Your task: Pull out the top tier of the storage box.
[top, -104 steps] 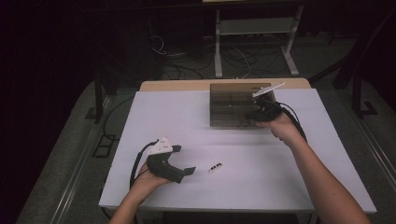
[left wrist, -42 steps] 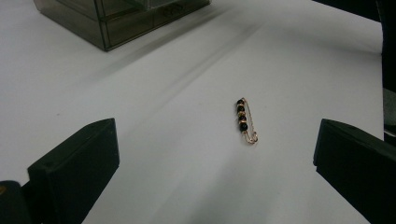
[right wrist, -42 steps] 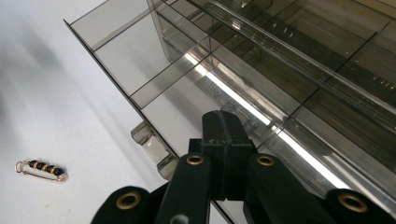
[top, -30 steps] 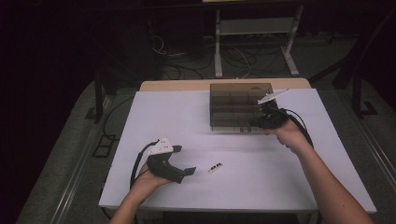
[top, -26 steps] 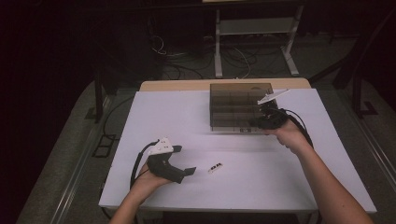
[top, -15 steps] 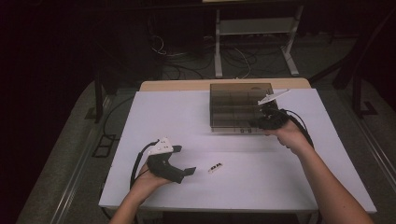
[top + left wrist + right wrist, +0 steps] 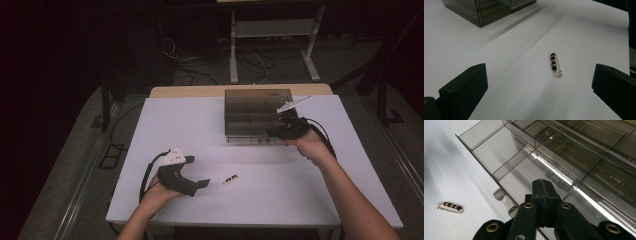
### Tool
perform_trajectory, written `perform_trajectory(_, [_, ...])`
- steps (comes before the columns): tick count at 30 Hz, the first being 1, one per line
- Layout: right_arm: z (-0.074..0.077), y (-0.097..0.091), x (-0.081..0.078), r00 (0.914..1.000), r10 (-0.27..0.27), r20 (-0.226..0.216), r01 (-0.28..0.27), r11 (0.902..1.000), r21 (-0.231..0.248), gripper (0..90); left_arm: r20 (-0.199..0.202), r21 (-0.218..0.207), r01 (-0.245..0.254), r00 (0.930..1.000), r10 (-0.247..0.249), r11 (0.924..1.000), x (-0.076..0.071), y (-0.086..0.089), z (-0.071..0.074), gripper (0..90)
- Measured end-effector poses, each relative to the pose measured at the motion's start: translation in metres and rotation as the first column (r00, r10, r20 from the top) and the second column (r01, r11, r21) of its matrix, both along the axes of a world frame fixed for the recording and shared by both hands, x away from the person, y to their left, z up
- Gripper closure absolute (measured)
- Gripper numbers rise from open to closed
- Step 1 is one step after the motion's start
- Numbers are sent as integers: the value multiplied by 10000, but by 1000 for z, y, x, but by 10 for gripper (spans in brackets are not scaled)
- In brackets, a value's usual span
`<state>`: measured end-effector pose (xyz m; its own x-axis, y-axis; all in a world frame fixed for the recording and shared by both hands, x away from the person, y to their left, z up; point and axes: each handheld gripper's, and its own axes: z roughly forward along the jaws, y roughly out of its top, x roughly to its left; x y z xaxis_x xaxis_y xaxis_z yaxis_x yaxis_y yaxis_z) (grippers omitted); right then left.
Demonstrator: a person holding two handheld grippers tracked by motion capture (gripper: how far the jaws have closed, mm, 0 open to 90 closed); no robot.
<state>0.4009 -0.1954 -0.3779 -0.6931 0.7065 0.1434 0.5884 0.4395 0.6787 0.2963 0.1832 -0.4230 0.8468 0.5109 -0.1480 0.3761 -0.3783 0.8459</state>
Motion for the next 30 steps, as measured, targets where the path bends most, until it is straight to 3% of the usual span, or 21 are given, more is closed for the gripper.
perform_trajectory(17, [18,-12,-14,9981,-6,612,-33,9979,649,831,16,31,23,10000,-23,10000,0,-1,0,0])
perform_trajectory(30, [17,-24,-40,9947,100,1025,-200,9951,973,636,1,110,69,10000,-69,9999,-1,-1,-2,0])
